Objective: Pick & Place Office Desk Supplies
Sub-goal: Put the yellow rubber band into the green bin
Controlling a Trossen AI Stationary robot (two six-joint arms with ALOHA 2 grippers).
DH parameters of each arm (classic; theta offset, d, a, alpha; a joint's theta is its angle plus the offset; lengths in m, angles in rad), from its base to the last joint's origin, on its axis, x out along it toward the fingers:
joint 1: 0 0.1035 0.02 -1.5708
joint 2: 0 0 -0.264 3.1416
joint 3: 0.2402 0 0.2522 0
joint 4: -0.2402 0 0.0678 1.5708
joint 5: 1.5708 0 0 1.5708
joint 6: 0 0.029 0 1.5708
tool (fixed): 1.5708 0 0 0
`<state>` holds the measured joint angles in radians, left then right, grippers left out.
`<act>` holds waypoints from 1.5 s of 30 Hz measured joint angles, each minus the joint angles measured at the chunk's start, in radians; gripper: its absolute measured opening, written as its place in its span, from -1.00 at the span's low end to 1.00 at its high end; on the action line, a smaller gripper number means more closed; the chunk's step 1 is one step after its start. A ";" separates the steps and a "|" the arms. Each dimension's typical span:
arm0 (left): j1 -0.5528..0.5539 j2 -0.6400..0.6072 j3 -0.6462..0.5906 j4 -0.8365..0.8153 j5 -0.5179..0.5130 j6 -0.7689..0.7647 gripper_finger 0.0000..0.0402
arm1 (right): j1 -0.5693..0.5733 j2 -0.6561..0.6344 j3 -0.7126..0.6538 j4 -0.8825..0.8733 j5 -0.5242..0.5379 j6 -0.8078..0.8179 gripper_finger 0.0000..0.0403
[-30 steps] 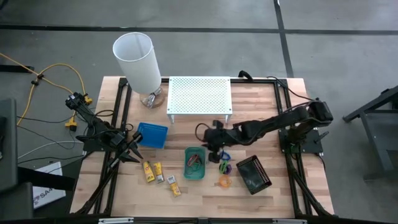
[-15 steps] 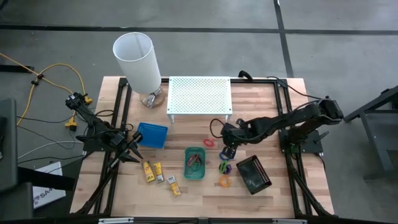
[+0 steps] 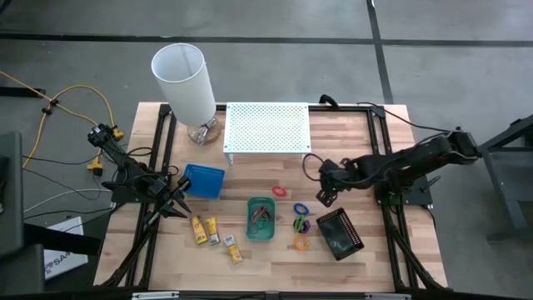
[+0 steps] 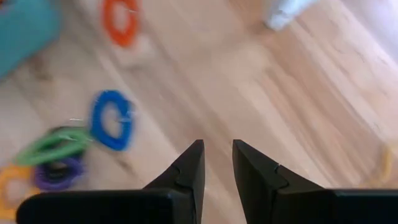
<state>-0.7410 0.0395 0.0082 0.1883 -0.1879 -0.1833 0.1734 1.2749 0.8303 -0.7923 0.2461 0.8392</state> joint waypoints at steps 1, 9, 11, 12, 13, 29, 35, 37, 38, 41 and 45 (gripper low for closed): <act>0.000 0.000 0.000 0.000 0.000 0.000 -0.61 | -0.006 -0.009 -0.015 -0.014 0.004 0.021 -0.65; 0.000 0.000 0.000 0.000 0.000 0.000 -0.61 | -0.068 -0.043 -0.068 -0.202 0.015 0.185 -0.65; 0.000 0.000 0.000 0.000 0.000 0.000 -0.61 | -0.089 -0.042 -0.067 -0.224 0.018 0.192 -0.65; 0.000 0.000 0.000 0.000 0.000 0.000 -0.61 | -0.100 -0.040 -0.067 -0.230 0.017 0.192 -0.65; 0.000 0.000 0.000 0.000 0.000 0.000 -0.61 | -0.112 -0.040 -0.067 -0.235 0.017 0.189 -0.65; 0.000 0.001 0.000 0.000 0.000 0.000 -0.61 | -0.356 -0.041 -0.066 -0.268 0.006 0.044 -0.65; 0.000 0.001 0.000 0.000 0.000 0.000 -0.61 | -0.444 -0.041 -0.066 -0.266 -0.025 -0.007 -0.65; 0.000 0.001 0.000 0.000 0.000 0.000 -0.61 | -0.467 -0.040 -0.066 -0.267 -0.036 -0.021 -0.65; 0.000 0.001 0.000 0.000 0.000 0.000 -0.61 | -0.477 -0.040 -0.067 -0.265 -0.040 -0.027 -0.65; 0.000 0.001 0.000 0.000 0.000 0.000 -0.61 | -0.498 -0.040 -0.091 -0.231 -0.049 -0.046 -0.65; 0.000 0.001 0.000 0.000 0.000 0.000 -0.61 | -0.514 -0.040 -0.145 -0.179 -0.081 -0.059 -0.65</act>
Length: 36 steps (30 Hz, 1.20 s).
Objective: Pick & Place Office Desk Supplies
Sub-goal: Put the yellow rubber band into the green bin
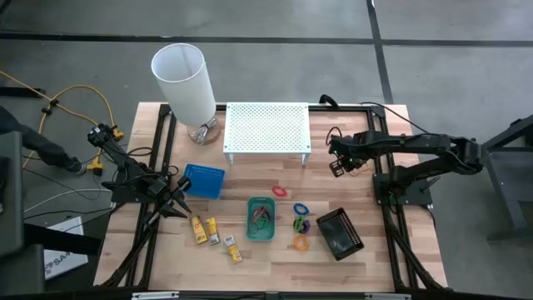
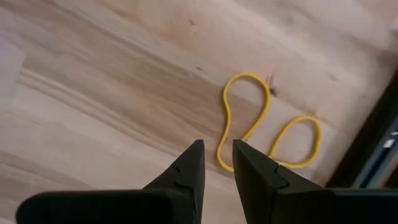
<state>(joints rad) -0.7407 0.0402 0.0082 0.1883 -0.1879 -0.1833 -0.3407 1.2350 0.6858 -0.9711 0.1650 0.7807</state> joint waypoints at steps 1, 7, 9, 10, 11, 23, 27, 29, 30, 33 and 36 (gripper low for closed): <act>0.000 0.000 0.000 0.000 0.000 0.000 -0.61 | -0.002 0.000 -0.015 0.011 -0.009 0.000 -0.65; 0.000 0.000 0.000 0.000 0.000 0.000 -0.61 | -0.002 0.000 -0.091 0.057 -0.048 0.010 -0.65; 0.000 0.000 0.000 0.000 0.000 0.000 -0.61 | -0.002 0.000 -0.109 0.076 -0.064 0.012 -0.65; 0.000 0.000 0.000 0.000 0.000 0.000 -0.61 | -0.002 0.000 -0.116 0.086 -0.071 0.012 -0.65; 0.000 0.000 0.000 0.000 0.000 0.000 -0.61 | -0.002 0.000 -0.121 0.097 -0.076 0.011 -0.65; 0.000 0.000 0.000 0.000 0.000 0.000 -0.61 | -0.002 0.000 -0.146 0.139 -0.087 0.026 -0.65; 0.000 0.000 0.000 0.000 0.000 0.000 -0.61 | -0.002 0.000 -0.146 0.142 -0.087 0.026 -0.65; 0.000 0.000 0.000 0.000 0.000 0.000 -0.61 | -0.002 0.000 -0.146 0.143 -0.087 0.026 -0.65; 0.000 0.000 0.000 0.000 0.000 0.000 -0.61 | -0.002 0.000 -0.146 0.143 -0.087 0.026 -0.65; 0.000 0.000 0.000 0.000 0.000 0.000 -0.61 | -0.002 0.000 -0.146 0.146 -0.087 0.026 -0.65; 0.000 0.000 0.000 0.000 0.000 0.000 -0.61 | -0.002 0.000 -0.146 0.147 -0.086 0.026 -0.65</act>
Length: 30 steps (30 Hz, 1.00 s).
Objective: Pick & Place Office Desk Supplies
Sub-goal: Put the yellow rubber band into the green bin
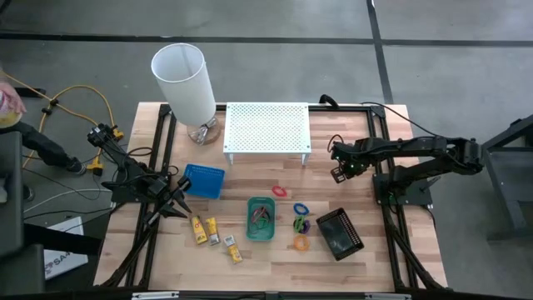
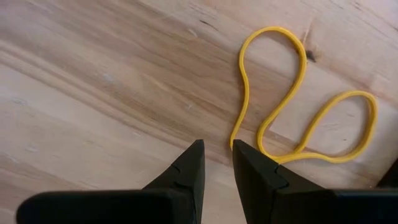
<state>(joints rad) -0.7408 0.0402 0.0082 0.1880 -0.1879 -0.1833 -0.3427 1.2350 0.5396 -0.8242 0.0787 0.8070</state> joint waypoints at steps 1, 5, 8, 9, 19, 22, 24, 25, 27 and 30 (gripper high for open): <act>0.000 0.000 0.000 0.000 0.000 0.000 -0.61 | 0.000 0.000 0.000 0.000 0.000 0.000 -0.65; 0.000 0.000 0.000 0.000 0.000 0.000 -0.61 | 0.000 0.000 0.000 0.006 0.000 0.000 -0.65; 0.000 0.000 0.000 0.000 0.000 0.000 -0.61 | 0.000 0.000 0.000 0.008 0.000 0.000 -0.65; 0.000 0.000 0.000 0.000 0.000 0.000 -0.61 | 0.000 0.000 0.000 0.009 0.000 0.000 -0.65; 0.000 0.000 0.000 0.000 0.000 0.000 -0.61 | 0.000 0.000 0.000 0.036 -0.004 0.000 -0.65; 0.000 0.000 0.000 0.000 0.000 0.000 -0.61 | 0.000 0.000 0.000 0.040 -0.006 0.000 -0.65; 0.000 0.000 0.000 0.000 0.000 0.000 -0.61 | 0.000 0.000 0.000 0.040 -0.009 0.000 -0.65; 0.000 0.000 0.000 0.000 0.000 0.000 -0.61 | 0.000 0.000 0.000 0.040 -0.011 0.000 -0.65; 0.000 0.000 0.000 0.000 0.000 0.000 -0.61 | 0.000 0.000 0.000 0.040 -0.011 0.000 -0.65; 0.000 0.000 0.000 0.000 0.000 0.000 -0.61 | 0.000 0.000 0.000 0.040 -0.011 0.000 -0.65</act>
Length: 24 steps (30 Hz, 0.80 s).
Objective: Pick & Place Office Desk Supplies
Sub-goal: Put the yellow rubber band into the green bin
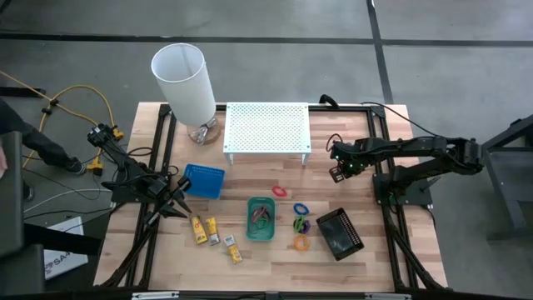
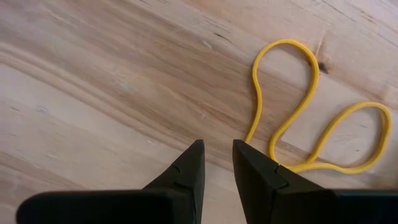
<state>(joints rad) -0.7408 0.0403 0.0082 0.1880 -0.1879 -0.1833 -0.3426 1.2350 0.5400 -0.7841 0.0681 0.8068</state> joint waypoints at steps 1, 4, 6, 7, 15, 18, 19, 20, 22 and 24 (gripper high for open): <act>0.000 0.000 0.000 0.000 0.000 0.000 -0.61 | 0.000 0.000 0.000 0.000 0.000 0.000 -0.65; 0.000 0.000 0.000 0.000 0.000 0.000 -0.61 | 0.000 0.000 0.000 0.000 0.000 0.000 -0.65; 0.000 0.000 0.000 0.000 0.000 0.000 -0.61 | 0.000 0.000 0.000 0.000 0.000 0.000 -0.65; 0.000 0.000 0.000 0.000 0.000 0.000 -0.61 | 0.000 0.000 0.000 0.000 0.000 0.000 -0.65; 0.000 0.000 0.000 0.000 0.000 0.000 -0.61 | 0.000 0.000 0.000 -0.003 0.009 0.009 -0.65; 0.000 0.000 0.000 0.000 0.000 0.000 -0.61 | 0.000 0.000 0.000 -0.008 0.010 0.011 -0.65; 0.000 0.000 0.000 0.000 0.000 0.000 -0.61 | 0.000 0.000 0.000 -0.012 0.011 0.011 -0.65; 0.000 0.000 0.000 0.000 0.000 0.000 -0.61 | 0.000 0.000 0.000 -0.016 0.011 0.011 -0.65; 0.000 0.000 0.000 0.000 0.000 0.000 -0.61 | 0.000 0.000 0.000 -0.020 0.011 0.012 -0.65; 0.000 0.000 0.000 0.000 0.000 0.000 -0.61 | 0.000 0.000 0.000 -0.021 0.011 0.012 -0.65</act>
<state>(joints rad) -0.7410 0.0402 0.0082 0.1883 -0.1879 -0.1833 -0.3427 1.2350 0.5400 -0.8051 0.0789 0.8185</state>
